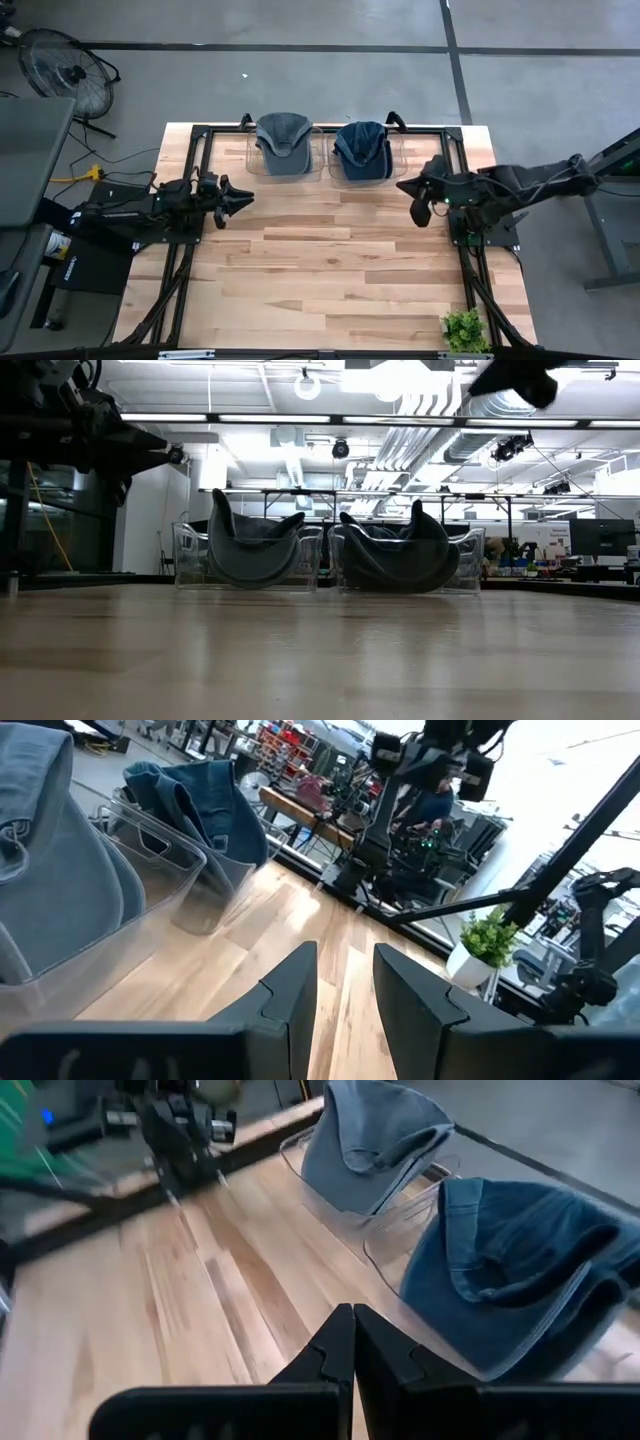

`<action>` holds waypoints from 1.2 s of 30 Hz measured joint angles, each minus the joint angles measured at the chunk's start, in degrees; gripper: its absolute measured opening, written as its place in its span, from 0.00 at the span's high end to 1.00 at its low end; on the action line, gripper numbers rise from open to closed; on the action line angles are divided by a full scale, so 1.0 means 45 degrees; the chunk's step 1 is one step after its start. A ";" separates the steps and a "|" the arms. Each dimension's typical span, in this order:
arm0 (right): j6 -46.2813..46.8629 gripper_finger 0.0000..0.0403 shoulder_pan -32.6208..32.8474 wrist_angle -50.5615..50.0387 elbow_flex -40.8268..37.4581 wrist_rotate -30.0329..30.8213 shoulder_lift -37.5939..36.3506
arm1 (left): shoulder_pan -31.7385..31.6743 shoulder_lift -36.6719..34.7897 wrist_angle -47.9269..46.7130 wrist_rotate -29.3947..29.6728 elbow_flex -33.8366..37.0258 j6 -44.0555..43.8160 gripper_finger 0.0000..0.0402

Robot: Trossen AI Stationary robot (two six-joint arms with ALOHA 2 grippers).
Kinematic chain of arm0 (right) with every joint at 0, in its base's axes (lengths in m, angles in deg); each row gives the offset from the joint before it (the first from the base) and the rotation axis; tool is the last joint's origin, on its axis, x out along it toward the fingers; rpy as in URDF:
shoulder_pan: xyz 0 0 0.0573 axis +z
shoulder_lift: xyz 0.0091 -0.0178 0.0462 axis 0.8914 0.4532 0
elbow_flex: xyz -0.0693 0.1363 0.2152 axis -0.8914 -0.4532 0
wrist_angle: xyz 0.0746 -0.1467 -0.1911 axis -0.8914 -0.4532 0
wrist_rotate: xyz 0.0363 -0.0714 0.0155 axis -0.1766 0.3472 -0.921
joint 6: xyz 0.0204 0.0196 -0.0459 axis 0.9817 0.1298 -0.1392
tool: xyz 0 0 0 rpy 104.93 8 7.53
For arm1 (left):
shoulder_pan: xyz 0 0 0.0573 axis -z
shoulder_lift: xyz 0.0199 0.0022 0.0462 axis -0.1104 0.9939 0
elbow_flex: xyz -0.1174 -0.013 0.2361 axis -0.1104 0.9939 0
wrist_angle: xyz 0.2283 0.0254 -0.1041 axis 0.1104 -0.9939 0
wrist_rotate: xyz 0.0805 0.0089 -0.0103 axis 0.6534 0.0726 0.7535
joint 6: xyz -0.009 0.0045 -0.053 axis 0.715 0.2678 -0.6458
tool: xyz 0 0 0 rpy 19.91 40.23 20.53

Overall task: Pick & Place hat
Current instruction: Return to Home Position

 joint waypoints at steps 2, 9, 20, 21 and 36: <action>0.0228 1.00 0.0000 0.1031 -0.1145 0.0021 -0.0796 | 0.0000 0.0000 0.0000 -0.0012 0.0000 -0.0012 0.75; 0.0790 1.00 -0.0043 0.3784 -0.4625 0.0255 -0.3672 | 0.0000 0.0000 0.0005 -0.0017 0.0000 -0.0038 0.75; -0.0049 1.00 -0.0833 0.5878 -0.7289 -0.0920 -0.6970 | -0.0018 0.0000 0.0005 -0.0017 0.0000 -0.0028 0.75; -0.0303 1.00 -0.0965 0.6013 -0.7372 -0.1278 -0.7162 | -0.0015 0.0000 0.0005 -0.0017 0.0000 -0.0028 0.75; -0.1082 1.00 -0.2560 0.6543 -0.9373 -0.4378 -0.9936 | -0.0015 0.0000 0.0005 -0.0022 0.0000 -0.0019 0.75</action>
